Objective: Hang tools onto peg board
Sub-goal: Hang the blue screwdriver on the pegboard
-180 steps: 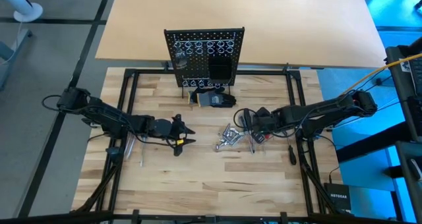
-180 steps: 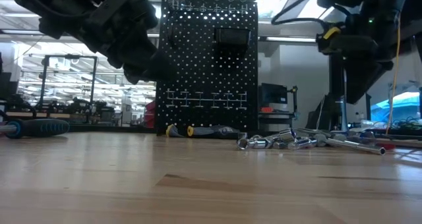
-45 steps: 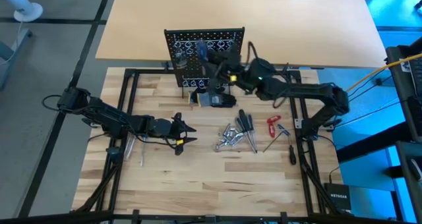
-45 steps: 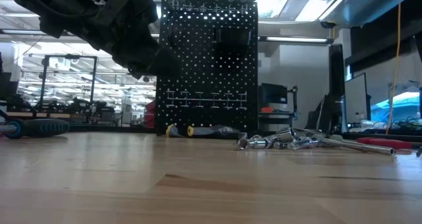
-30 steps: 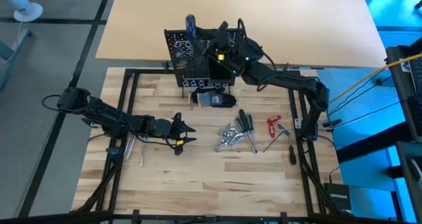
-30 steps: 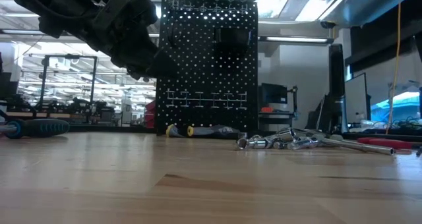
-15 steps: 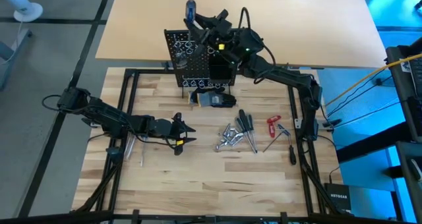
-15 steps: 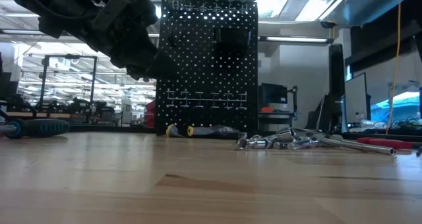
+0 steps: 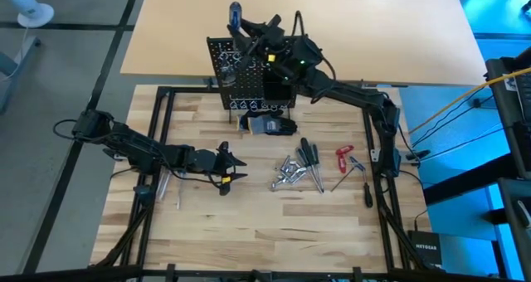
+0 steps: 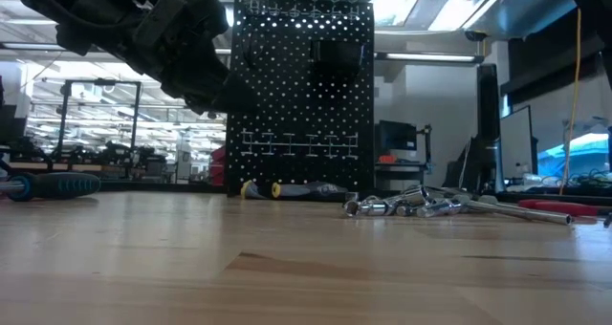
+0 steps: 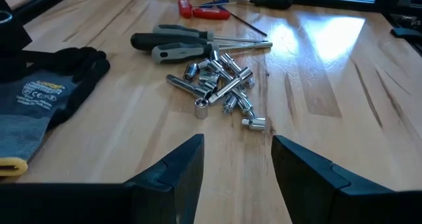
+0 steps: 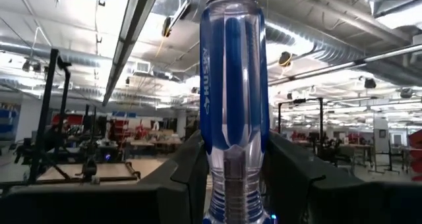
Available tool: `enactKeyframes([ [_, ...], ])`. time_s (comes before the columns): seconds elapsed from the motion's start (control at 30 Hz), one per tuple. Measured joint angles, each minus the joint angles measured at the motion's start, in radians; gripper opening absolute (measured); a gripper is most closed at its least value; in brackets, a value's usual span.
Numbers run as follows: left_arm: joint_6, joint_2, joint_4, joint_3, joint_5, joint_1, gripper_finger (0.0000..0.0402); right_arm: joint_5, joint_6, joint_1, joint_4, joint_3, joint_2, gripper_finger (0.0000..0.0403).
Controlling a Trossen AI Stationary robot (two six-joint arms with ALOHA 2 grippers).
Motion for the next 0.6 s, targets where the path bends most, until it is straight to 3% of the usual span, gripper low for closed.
enactKeyframes([
  [0.6,-0.029,0.0,-0.03,0.0,0.0,-0.001,0.0168,0.039,0.048,-0.005,-0.179,-0.001,0.012,0.0122],
])
